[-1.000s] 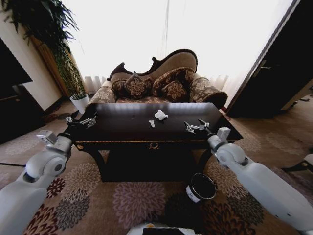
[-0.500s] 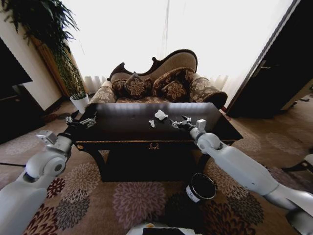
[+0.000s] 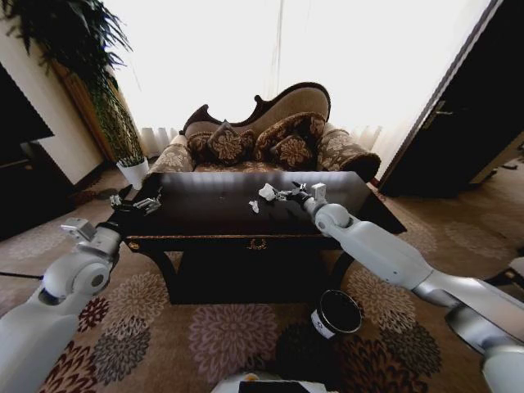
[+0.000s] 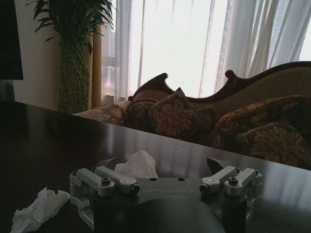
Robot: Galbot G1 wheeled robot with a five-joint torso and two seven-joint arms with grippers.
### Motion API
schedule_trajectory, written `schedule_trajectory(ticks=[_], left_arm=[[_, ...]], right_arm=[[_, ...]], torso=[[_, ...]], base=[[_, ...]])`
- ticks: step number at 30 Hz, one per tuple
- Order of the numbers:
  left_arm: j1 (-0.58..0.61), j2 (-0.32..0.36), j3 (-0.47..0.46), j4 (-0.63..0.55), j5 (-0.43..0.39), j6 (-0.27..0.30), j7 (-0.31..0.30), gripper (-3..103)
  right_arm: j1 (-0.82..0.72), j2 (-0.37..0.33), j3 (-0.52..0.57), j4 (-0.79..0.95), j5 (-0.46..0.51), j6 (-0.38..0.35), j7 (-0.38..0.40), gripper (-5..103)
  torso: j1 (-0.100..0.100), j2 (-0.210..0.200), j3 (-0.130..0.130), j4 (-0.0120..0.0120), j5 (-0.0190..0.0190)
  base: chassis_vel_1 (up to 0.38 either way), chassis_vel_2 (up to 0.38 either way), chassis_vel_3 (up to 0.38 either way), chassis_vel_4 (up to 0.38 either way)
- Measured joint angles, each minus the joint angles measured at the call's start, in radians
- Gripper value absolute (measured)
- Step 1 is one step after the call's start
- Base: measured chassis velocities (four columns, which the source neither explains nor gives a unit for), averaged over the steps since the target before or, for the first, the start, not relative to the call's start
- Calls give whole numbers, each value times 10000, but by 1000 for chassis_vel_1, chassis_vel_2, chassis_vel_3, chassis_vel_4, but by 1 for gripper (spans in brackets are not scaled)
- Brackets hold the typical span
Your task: Move to the front of the table and place the trash on the table into the trash bin.
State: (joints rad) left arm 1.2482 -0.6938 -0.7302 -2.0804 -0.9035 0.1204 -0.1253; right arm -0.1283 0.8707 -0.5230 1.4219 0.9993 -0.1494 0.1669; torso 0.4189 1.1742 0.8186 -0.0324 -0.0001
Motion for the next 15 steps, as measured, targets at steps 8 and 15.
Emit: schedule_trajectory(ticks=[8,15], left_arm=[[0,0,0,0,0,0,0,100],[0,0,0,0,0,0,0,100]], right_arm=[[185,436,-286,-294,94,-73,109,100],[333,681,-629,-635,33,-84,99,100]], torso=[[-2,0,-1,-1,0],[-1,1,-1,0,1]], base=[[0,0,0,0],[0,0,0,0]])
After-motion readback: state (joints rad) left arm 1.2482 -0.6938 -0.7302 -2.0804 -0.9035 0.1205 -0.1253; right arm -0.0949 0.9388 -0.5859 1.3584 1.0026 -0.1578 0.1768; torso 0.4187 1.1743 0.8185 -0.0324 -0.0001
